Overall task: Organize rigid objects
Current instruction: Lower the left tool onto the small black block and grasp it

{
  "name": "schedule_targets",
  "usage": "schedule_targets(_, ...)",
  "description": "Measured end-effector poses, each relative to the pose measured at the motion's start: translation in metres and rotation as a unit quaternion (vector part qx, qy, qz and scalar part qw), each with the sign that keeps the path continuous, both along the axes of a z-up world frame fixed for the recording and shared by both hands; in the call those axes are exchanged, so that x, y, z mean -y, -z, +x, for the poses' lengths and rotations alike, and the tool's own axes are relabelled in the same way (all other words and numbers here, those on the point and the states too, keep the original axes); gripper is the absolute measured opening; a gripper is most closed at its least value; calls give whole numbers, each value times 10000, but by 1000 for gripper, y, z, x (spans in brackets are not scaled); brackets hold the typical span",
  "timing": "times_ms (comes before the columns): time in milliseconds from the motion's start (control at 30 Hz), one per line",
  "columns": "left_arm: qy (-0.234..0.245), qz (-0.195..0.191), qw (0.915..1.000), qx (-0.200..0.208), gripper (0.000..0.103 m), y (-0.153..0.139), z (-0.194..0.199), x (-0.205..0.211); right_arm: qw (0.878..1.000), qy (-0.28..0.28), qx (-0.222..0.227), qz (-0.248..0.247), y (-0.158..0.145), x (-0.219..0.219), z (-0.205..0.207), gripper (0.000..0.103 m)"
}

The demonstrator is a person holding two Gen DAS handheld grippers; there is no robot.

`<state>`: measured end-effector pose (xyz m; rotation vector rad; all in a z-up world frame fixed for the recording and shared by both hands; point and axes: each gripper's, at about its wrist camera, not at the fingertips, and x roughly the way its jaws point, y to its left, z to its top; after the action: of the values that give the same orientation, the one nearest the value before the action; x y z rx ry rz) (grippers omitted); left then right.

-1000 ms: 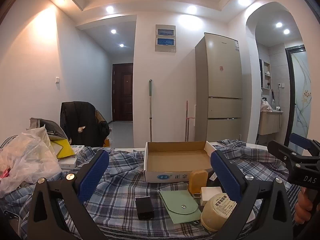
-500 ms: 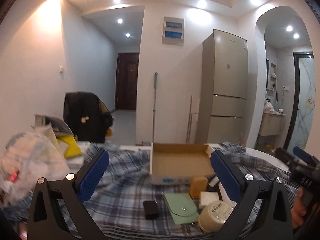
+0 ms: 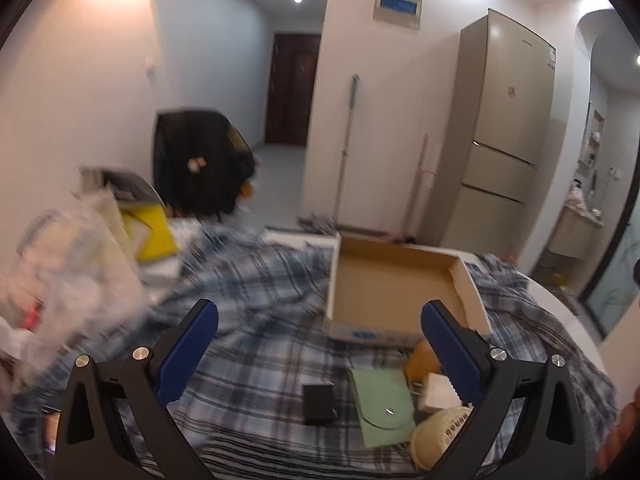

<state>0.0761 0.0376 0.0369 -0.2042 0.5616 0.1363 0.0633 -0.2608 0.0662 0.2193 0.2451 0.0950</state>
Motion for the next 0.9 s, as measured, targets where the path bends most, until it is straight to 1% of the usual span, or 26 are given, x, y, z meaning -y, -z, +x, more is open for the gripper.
schedule_targets(67,59,-76,9996,-260,103,16,10,-2,9998,-66,-165,-90,10,-4,7,103)
schedule_targets(167,119,-70,9982,-581,103,42,22,-1,9989,-142,-421,-118,25,-5,18,103)
schedule_targets(267,-102,75,9965,-827,103,60,30,-2,9978,-170,-624,-159,38,-6,24,103)
schedule_targets(300,-96,108,9958,-909,103,69,31,-3,9974,-146,-677,-186,42,-6,25,103)
schedule_targets(367,21,82,9942,-1068,103,79,31,-3,9977,-1,-655,-183,50,-5,23,103)
schedule_targets(400,99,74,9928,-1192,102,86,32,0,9979,-3,-626,-149,51,-4,22,103)
schedule_targets(433,162,82,9922,-1230,100,87,33,2,9981,-32,-593,-135,49,-4,20,103)
schedule_targets(500,286,261,9907,-1305,93,92,34,10,9986,67,-466,-245,46,-6,17,103)
schedule_targets(533,321,351,9897,-1349,91,94,34,14,9984,146,-408,-360,45,-7,16,103)
schedule_targets(567,397,404,9881,-1431,84,98,36,17,9980,212,-352,-482,44,-9,14,103)
schedule_targets(600,444,378,9871,-1492,75,101,37,17,9976,254,-309,-565,43,-11,13,103)
schedule_targets(633,480,331,9860,-1560,71,104,39,16,9975,264,-276,-601,43,-12,12,103)
schedule_targets(667,505,277,9846,-1651,62,107,41,15,9977,228,-243,-599,43,-13,11,103)
schedule_targets(700,511,211,9829,-1758,50,111,43,13,9981,135,-176,-575,42,-13,10,103)
schedule_targets(733,495,153,9817,-1830,46,114,44,12,9983,45,-74,-581,41,-14,8,103)
schedule_targets(767,479,78,9806,-1897,43,117,45,9,9978,21,51,-665,41,-18,5,103)
schedule_targets(833,501,-62,9794,-1957,42,120,47,6,9951,37,305,-942,40,-27,-2,103)
schedule_targets(900,501,-82,9780,-2023,37,123,48,6,9916,58,421,-1223,41,-37,-5,103)
